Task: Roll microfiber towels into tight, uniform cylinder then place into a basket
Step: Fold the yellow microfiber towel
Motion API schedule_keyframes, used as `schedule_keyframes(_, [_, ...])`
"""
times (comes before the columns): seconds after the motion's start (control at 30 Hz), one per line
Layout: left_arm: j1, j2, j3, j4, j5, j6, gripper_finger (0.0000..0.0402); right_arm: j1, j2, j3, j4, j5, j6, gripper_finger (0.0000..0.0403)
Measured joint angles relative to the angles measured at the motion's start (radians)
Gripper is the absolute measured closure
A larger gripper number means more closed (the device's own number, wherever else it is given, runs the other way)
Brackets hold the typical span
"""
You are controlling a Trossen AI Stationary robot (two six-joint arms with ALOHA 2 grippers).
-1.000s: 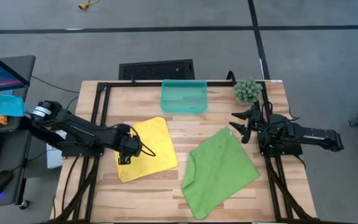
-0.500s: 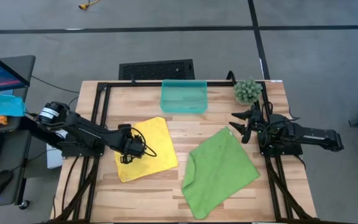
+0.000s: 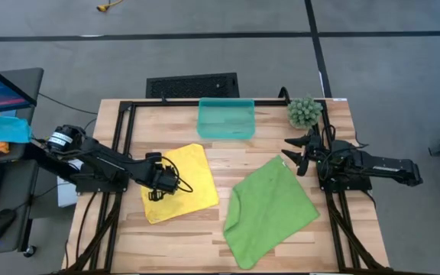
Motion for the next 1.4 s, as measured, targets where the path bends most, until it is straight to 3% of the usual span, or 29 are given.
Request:
schedule_keyframes(0.23, [0.003, 0.008, 0.0, 0.001, -0.007, -0.005, 0.0282, 0.0, 0.0, 0.0, 0.0, -0.001, 0.0, 0.0148])
schedule_keyframes(0.4, [0.027, 0.024, 0.0, 0.006, 0.073, -0.005, 0.0283, 0.0, 0.0, 0.0, 0.0, -0.003, 0.0, 0.0148])
schedule_keyframes(0.7, [0.043, 0.024, 0.0, 0.003, 0.016, -0.034, 0.0286, 0.001, 0.0, 0.0, 0.0, -0.003, 0.0, 0.0148])
schedule_keyframes(0.83, [0.043, 0.024, 0.0, -0.017, 0.016, -0.042, 0.0311, 0.001, 0.0, 0.0, 0.0, -0.003, 0.0, 0.0148])
schedule_keyframes(1.07, [0.043, 0.024, 0.0, -0.011, 0.005, -0.047, 0.0394, 0.001, 0.0, 0.0, 0.0, -0.003, 0.001, 0.0148])
schedule_keyframes(1.2, [0.043, 0.024, 0.003, -0.034, -0.031, -0.094, 0.0396, 0.001, 0.0, 0.0, 0.0, -0.003, 0.0, 0.0148])
schedule_keyframes(1.4, [0.034, 0.021, 0.052, -0.23, -0.134, -0.243, 0.04, 0.001, 0.0, 0.0, 0.0, -0.003, 0.033, 0.0148])
